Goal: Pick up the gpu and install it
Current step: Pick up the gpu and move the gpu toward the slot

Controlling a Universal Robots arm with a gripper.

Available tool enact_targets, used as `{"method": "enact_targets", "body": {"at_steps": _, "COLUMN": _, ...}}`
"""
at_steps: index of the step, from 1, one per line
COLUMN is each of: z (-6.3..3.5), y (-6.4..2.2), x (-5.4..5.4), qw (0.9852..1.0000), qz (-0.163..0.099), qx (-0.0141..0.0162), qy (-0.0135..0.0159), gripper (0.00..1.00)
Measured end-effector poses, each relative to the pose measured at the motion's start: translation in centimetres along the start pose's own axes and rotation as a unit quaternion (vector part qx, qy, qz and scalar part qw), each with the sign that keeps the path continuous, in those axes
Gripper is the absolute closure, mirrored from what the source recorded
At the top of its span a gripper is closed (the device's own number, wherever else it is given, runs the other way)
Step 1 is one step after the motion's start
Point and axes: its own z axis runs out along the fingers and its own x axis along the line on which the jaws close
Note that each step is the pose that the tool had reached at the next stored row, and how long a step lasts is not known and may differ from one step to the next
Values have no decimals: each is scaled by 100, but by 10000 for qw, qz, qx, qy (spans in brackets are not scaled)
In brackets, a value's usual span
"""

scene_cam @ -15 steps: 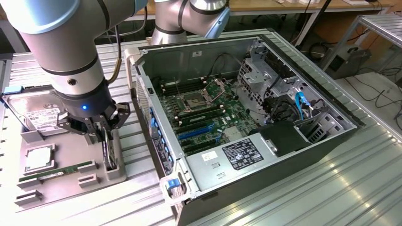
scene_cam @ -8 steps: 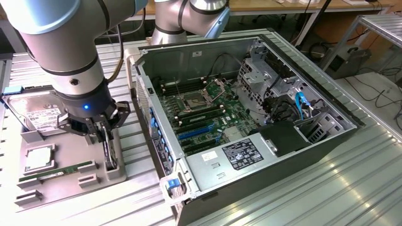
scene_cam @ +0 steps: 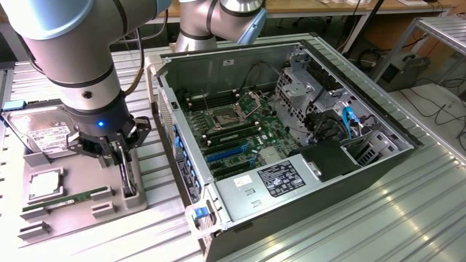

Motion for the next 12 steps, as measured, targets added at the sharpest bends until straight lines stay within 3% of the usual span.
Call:
{"method": "enact_targets", "body": {"at_steps": 7, "z": -98, "y": 4, "x": -4, "qw": 10000, "qz": 0, "qx": 0, "qy": 0, "gripper": 74}}
{"method": "enact_targets", "body": {"at_steps": 11, "z": -199, "y": 7, "x": -8, "qw": 10000, "qz": 0, "qx": 0, "qy": 0, "gripper": 74}}
{"method": "enact_targets", "body": {"at_steps": 12, "z": -262, "y": 10, "x": -10, "qw": 10000, "qz": 0, "qx": 0, "qy": 0, "gripper": 74}}
